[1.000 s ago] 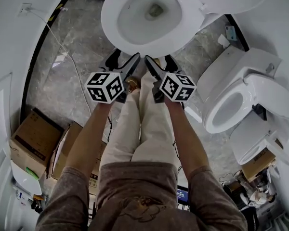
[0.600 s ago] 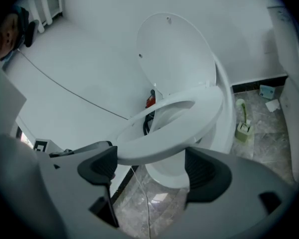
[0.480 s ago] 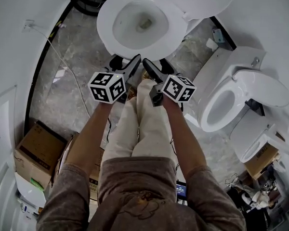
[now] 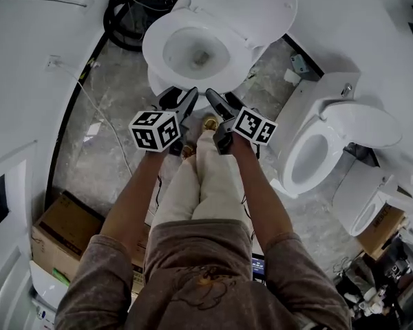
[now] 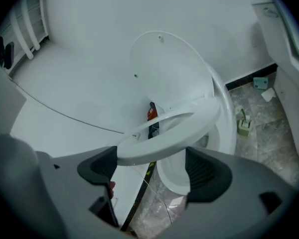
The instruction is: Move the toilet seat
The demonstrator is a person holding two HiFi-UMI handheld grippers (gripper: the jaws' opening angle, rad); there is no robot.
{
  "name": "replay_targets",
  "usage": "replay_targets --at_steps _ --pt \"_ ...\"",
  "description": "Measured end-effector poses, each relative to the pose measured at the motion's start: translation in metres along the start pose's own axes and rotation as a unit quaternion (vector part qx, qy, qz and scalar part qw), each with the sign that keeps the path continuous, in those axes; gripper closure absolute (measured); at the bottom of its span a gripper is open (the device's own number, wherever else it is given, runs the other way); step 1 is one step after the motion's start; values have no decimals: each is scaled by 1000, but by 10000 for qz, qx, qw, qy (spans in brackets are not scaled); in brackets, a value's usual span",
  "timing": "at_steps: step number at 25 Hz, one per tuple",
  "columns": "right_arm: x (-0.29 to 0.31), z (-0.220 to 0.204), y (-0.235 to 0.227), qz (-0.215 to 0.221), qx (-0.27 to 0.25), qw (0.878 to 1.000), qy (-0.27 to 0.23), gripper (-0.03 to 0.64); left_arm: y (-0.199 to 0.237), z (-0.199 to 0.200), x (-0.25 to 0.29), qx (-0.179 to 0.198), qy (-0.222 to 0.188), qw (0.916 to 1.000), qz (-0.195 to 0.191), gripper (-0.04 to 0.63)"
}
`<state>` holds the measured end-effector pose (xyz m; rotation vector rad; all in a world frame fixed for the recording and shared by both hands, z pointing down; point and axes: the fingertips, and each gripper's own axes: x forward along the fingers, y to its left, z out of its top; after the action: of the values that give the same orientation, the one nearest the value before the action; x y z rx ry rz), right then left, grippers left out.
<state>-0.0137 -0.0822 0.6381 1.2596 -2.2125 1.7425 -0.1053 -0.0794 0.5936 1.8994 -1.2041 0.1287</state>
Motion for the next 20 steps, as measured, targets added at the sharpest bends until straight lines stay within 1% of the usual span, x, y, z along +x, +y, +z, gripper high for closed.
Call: replay_targets --at_steps 3,5,7,8,9,10,11,13,16,20 --pt "-3 10 4 -82 74 9999 30 193 -7 9 1 -168 48 9998 5 426" --pt "-6 16 7 -103 91 9999 22 196 -12 17 3 -136 55 9999 4 430" --pt "-12 23 9 -182 -90 9998 -8 198 -17 23 6 -92 94 9999 5 431" --pt "-16 30 11 -252 -333 9991 -81 212 -19 25 7 -96 128 9999 16 433" --pt "-20 41 16 -312 -656 9971 -213 269 -19 26 7 -110 169 9998 32 433" --pt "-23 54 22 -336 -968 9941 -357 346 -19 27 7 -127 207 9997 47 431" --pt "-23 65 30 -321 -1191 9914 -440 360 -19 27 7 -150 233 9996 56 433" --pt "-22 80 41 -249 -1396 9891 -384 359 -22 31 8 -184 243 9995 43 442" --pt "-24 84 44 -292 -1547 9873 -220 358 -34 46 17 -106 208 9997 10 442" --pt "-34 82 38 -358 -1376 9897 -170 357 -48 64 27 -40 203 9998 17 442"
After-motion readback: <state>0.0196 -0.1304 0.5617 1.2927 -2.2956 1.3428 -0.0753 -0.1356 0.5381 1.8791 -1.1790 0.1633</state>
